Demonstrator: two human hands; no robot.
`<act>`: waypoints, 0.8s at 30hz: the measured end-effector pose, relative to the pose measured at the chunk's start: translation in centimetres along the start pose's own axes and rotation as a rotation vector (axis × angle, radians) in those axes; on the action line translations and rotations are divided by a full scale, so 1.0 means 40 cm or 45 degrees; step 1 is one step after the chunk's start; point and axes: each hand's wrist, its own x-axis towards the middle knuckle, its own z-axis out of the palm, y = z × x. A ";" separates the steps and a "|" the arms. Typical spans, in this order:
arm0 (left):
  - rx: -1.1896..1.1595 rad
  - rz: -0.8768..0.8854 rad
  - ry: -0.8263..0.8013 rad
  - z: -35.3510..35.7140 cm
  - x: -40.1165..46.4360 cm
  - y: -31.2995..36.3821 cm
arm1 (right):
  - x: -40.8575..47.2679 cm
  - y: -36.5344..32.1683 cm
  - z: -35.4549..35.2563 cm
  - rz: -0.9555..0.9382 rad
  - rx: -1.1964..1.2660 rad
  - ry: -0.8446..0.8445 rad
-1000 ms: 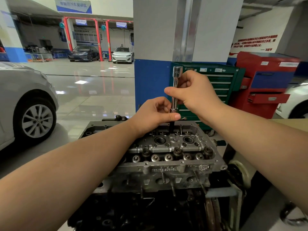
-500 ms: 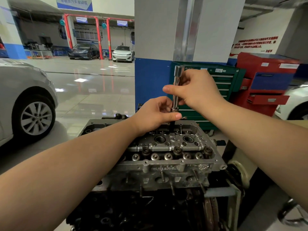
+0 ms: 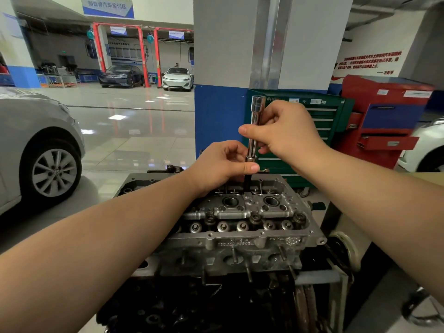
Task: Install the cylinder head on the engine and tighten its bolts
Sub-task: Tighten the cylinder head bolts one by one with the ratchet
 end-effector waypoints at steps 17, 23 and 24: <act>0.054 0.019 0.012 -0.005 -0.001 -0.012 | -0.018 -0.006 0.034 0.012 0.005 -0.004; 0.011 0.008 -0.070 -0.009 -0.002 -0.010 | 0.008 0.009 -0.007 0.248 0.598 -0.424; -0.027 -0.007 -0.099 -0.008 -0.003 -0.010 | 0.011 0.010 -0.013 0.233 0.546 -0.433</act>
